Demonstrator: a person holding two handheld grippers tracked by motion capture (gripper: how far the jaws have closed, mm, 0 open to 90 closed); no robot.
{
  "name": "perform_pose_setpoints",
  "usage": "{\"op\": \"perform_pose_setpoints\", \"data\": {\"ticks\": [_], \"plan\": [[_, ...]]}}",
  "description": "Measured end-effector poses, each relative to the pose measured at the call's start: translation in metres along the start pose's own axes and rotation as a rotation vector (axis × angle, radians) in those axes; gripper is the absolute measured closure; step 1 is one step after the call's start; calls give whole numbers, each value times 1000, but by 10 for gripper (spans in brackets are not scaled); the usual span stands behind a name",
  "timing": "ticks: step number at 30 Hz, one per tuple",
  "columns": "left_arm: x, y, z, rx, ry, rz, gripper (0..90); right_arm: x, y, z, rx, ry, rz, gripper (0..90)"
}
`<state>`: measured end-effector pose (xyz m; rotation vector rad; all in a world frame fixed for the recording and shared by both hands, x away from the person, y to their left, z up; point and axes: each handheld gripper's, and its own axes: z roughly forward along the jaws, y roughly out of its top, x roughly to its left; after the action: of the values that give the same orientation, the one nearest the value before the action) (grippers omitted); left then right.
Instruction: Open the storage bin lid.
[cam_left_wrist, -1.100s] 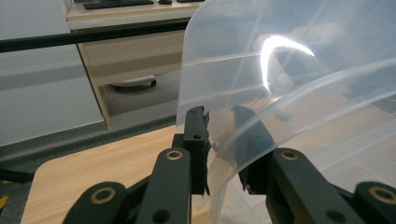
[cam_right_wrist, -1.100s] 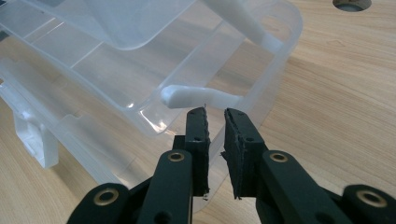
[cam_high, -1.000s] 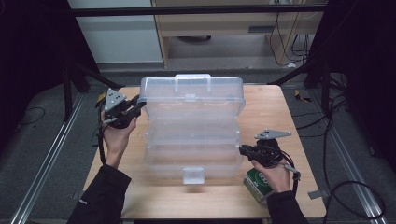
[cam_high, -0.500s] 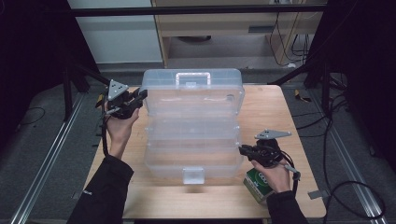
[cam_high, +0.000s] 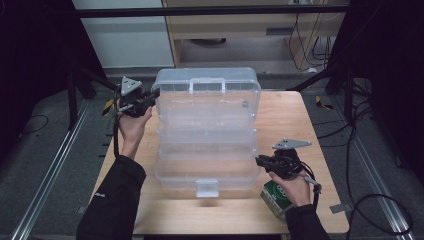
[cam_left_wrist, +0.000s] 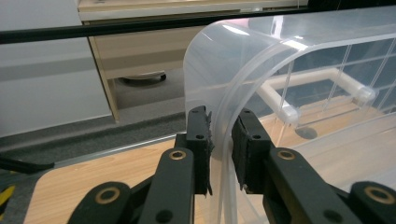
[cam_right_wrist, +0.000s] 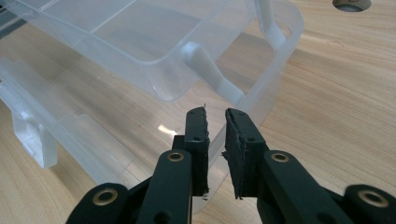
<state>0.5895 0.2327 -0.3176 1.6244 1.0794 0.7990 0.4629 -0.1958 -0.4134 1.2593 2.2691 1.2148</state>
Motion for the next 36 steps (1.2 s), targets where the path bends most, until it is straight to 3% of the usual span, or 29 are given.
{"op": "perform_pose_setpoints", "data": {"ticks": [17,27,36], "plan": [[11,4,42,38,28,-34,784,-1,0,0,0,5,13,785],[17,4,59,70,23,-51,783,-1,0,1,0,6,11,784],[20,4,76,115,44,-34,774,-1,0,1,3,7,11,779]]}}
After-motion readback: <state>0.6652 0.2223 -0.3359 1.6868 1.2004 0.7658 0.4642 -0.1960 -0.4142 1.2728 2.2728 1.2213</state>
